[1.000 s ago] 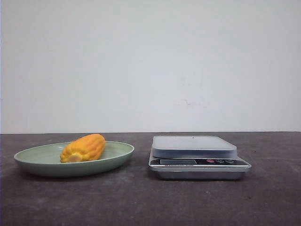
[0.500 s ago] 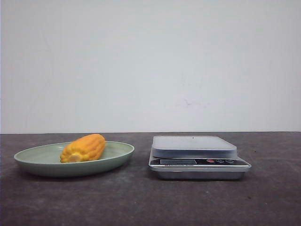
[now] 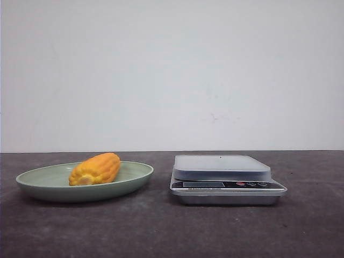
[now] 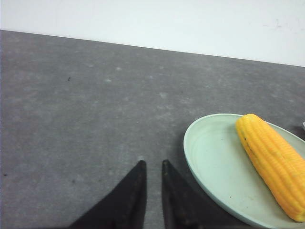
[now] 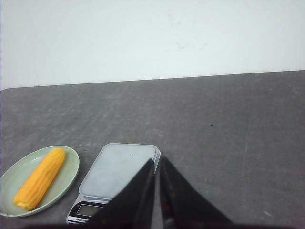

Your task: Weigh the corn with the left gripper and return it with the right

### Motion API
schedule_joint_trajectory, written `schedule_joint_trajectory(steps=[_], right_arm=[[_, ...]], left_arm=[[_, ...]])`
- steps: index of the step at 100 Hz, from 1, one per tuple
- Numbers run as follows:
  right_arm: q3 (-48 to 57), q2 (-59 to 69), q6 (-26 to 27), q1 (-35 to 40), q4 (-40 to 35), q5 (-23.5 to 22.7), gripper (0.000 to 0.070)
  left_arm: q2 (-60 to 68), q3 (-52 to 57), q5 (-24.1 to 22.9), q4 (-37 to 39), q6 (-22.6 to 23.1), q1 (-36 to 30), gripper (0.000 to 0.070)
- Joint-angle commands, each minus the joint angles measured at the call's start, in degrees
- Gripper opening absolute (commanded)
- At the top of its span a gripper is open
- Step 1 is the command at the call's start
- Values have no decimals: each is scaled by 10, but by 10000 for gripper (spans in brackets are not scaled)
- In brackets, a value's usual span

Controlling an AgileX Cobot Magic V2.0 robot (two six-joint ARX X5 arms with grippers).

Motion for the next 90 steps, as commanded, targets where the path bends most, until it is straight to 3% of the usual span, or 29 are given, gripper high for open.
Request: schedule_joint_trajectory(steps=[1, 21, 51, 72, 90], right_arm=[[7, 0, 0, 3, 6, 1, 12], [-6, -11, -68, -40, 46, 40, 12], [-233, -122, -106, -231, 233, -59, 12], [-391, -148, -106, -254, 340, -76, 12], [-450, -148, -98, -254, 349, -81, 12]], left_arm=[[-1, -10, 1, 0, 3, 1, 11], [-1, -9, 1, 0, 3, 1, 12], [-1, -9, 1, 0, 3, 1, 12], [-1, -9, 1, 0, 3, 1, 11], [-1, -9, 1, 0, 3, 1, 12]])
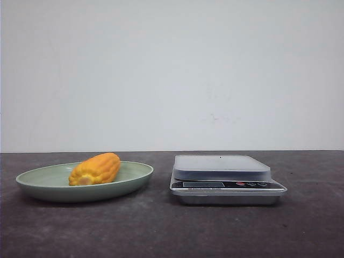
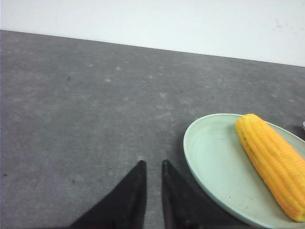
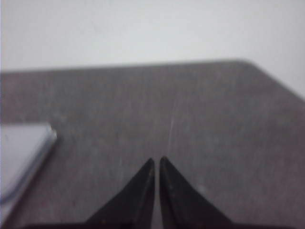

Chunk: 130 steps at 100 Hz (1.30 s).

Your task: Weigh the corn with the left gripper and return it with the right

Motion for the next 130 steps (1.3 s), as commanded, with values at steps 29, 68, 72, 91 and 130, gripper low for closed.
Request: schedule_joint_trajectory(steps=[29, 68, 72, 91, 130], right_arm=[[-16, 0, 2, 0, -5, -23, 12], [-15, 0, 2, 0, 7, -20, 12], [-15, 0, 2, 0, 7, -20, 12], [-15, 0, 2, 0, 7, -20, 12], [-15, 0, 2, 0, 7, -20, 12]], left_arm=[[-1, -10, 1, 0, 3, 1, 12], [-1, -10, 1, 0, 3, 1, 12], [-1, -10, 1, 0, 3, 1, 12], [-1, -10, 1, 0, 3, 1, 11], [-1, -10, 1, 0, 3, 1, 12]])
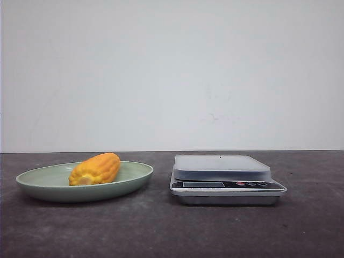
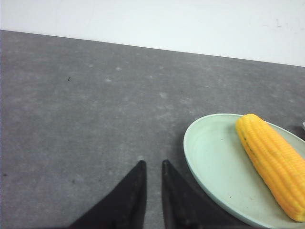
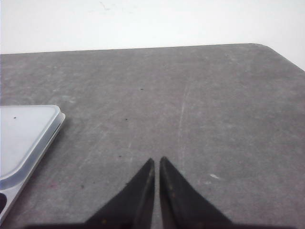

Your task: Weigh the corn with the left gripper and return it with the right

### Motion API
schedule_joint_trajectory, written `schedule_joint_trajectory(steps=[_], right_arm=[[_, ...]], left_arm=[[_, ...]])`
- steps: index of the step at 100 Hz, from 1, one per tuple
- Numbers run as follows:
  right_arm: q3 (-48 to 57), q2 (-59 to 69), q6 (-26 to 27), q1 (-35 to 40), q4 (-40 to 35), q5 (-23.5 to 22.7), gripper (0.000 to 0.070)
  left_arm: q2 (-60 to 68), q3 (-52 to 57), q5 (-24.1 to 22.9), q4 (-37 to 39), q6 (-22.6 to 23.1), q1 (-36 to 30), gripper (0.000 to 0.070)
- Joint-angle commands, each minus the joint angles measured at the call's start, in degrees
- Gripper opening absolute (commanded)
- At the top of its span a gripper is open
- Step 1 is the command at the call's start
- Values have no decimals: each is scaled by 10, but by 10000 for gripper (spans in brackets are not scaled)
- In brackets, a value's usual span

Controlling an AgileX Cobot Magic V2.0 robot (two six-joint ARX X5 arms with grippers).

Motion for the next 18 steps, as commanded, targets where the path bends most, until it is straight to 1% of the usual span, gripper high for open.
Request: schedule_joint_trajectory(steps=[1, 18], right_arm=[[-3, 0, 2, 0, 6, 1, 12], [-3, 0, 2, 0, 6, 1, 12]], left_arm=[[-1, -9, 1, 0, 3, 1, 12], [-1, -9, 1, 0, 3, 1, 12]])
